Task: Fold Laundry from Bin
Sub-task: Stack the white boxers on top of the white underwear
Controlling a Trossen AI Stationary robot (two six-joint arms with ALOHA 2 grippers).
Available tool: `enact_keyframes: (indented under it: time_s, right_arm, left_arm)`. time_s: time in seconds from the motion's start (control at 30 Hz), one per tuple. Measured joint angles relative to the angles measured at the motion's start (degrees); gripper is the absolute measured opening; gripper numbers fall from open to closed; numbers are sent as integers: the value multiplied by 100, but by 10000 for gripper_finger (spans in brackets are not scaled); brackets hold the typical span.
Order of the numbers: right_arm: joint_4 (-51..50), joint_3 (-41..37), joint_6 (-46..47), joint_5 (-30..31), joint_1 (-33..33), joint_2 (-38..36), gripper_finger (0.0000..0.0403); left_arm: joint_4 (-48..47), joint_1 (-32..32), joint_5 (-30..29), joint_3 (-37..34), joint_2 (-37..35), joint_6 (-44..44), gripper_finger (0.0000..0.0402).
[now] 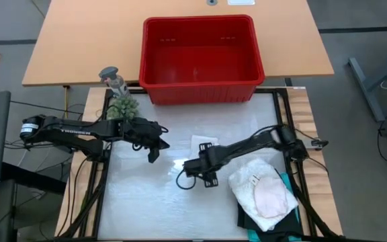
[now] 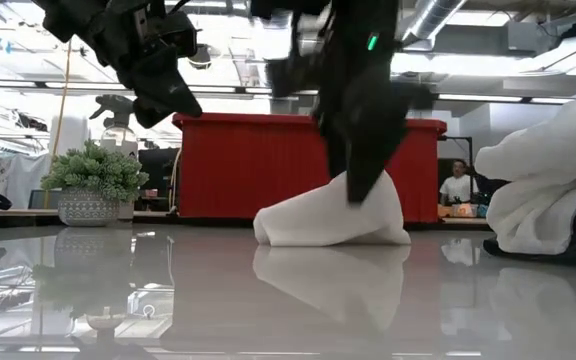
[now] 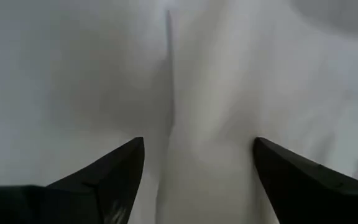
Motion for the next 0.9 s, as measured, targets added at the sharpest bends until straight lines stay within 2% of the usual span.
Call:
enact_keyframes:
  time_s: [0.07, 0.17, 0.27, 0.37, 0.47, 0.5, 0.6, 0.77, 0.9]
  right_arm:
    - [-170, 115, 48, 224, -40, 346, 327]
    - [-394, 252, 227, 196, -91, 761, 329]
    - [-636, 373, 475, 240, -98, 993, 293]
    - [-877, 548, 446, 256, -67, 1064, 196]
    - [-1098, 646, 165, 276, -10, 909, 54]
    - [-1147, 683, 64, 265, -17, 816, 37]
    - [-1237, 832, 72, 267, -100, 224, 38]
    - [-1678, 834, 218, -558, -255, -1057, 38]
    - [-2274, 838, 612, -605, -175, -2067, 38]
  left_arm:
    - [-58, -27, -120, 0, 2, 40, 0]
    - [-51, -64, -211, 0, 2, 73, 0]
    - [-73, -69, -262, 0, 4, 72, 0]
    - [-87, -69, -275, 0, 4, 70, 0]
    - [-95, -69, -282, 0, 4, 73, 0]
    - [-100, -69, -282, 0, 4, 73, 0]
    - [-99, -69, -284, 0, 4, 68, 0]
    - [-76, -69, -286, 0, 4, 24, 0]
    - [14, -69, -286, 0, 4, -103, 0]
